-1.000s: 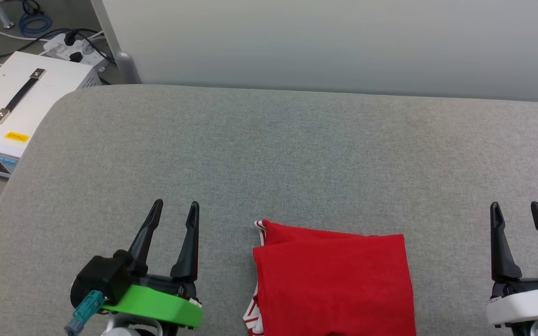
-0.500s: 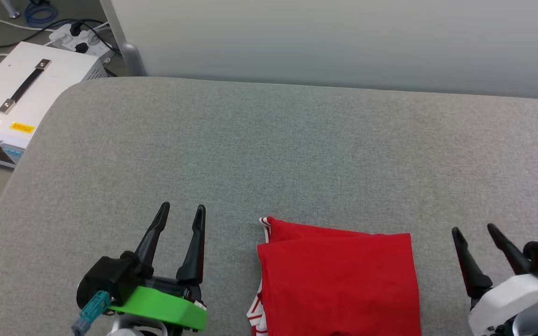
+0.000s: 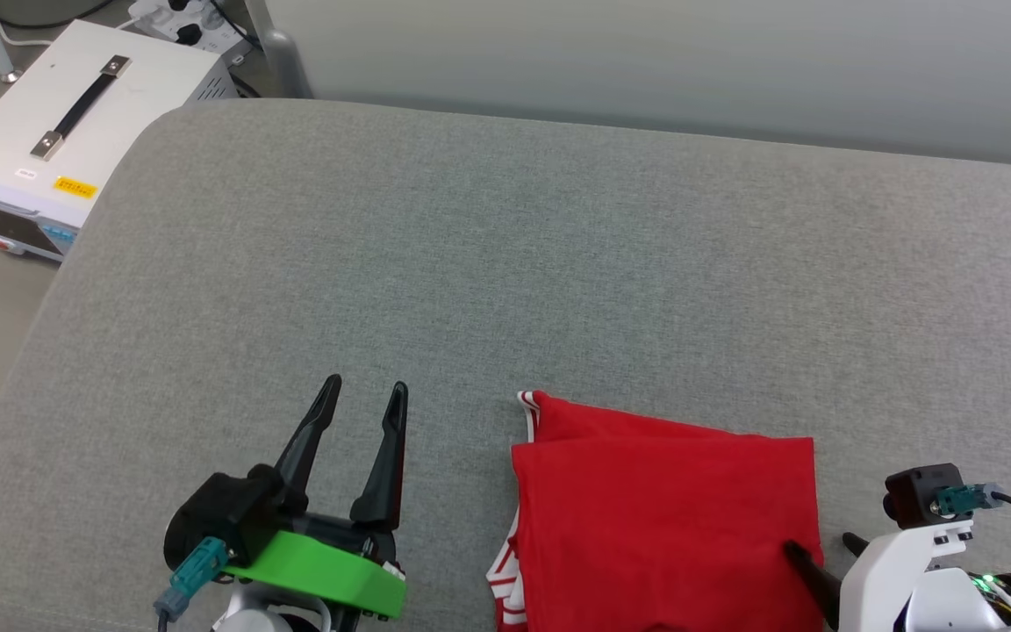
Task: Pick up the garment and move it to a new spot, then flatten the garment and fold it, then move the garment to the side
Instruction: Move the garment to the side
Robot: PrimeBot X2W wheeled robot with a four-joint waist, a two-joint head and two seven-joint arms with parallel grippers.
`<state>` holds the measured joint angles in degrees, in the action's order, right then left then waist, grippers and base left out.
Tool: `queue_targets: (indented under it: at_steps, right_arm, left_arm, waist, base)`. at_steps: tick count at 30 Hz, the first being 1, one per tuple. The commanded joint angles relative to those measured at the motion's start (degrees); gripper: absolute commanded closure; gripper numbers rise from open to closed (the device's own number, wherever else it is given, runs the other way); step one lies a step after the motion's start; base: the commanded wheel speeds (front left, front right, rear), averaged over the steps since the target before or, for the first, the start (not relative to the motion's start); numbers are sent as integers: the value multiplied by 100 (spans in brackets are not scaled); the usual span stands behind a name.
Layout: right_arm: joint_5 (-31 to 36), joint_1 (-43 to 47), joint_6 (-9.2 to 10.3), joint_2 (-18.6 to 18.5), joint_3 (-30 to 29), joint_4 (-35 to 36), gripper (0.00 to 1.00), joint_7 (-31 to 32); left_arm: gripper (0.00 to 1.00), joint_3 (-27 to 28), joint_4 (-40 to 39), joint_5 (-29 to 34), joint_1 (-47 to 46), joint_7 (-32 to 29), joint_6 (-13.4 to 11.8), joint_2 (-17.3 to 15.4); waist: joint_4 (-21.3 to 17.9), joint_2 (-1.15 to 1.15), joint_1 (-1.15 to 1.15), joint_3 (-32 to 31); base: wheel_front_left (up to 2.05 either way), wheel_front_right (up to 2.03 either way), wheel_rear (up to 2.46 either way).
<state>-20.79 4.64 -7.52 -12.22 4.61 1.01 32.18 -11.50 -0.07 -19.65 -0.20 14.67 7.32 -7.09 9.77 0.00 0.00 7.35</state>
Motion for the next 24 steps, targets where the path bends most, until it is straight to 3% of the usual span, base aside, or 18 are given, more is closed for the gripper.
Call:
queue_targets:
  at_steps: [1,13,14,15,16,24]
  right_arm:
    - [4,-130,3,59,-4,-45,0,67]
    - [-100,-215,3,281,385,-553,3,888]
    - [-119,-212,3,287,415,-576,30,923]
    - [-128,-219,3,284,447,-589,78,929]
    - [-121,-232,3,267,477,-598,100,909]
    - [100,-472,3,-20,682,-544,100,480]
  left_arm:
    - [0,-21,20,-2,-149,33,16,-8]
    - [0,-69,32,-1,-260,33,17,6]
    - [0,-69,32,-1,-266,33,17,7]
    - [0,-66,32,-1,-270,33,17,6]
    - [0,-60,34,0,-273,33,17,6]
    - [0,-69,35,36,-254,33,17,-15]
  waist:
    - [111,0,0,104]
    - [316,0,0,283]
    - [319,0,0,288]
    - [320,0,0,291]
    - [318,0,0,291]
    - [100,0,0,171]
  base:
    - [0,0,0]
    - [0,0,0]
    - [0,0,0]
    - [0,0,0]
    - [0,0,0]
    - [0,0,0]
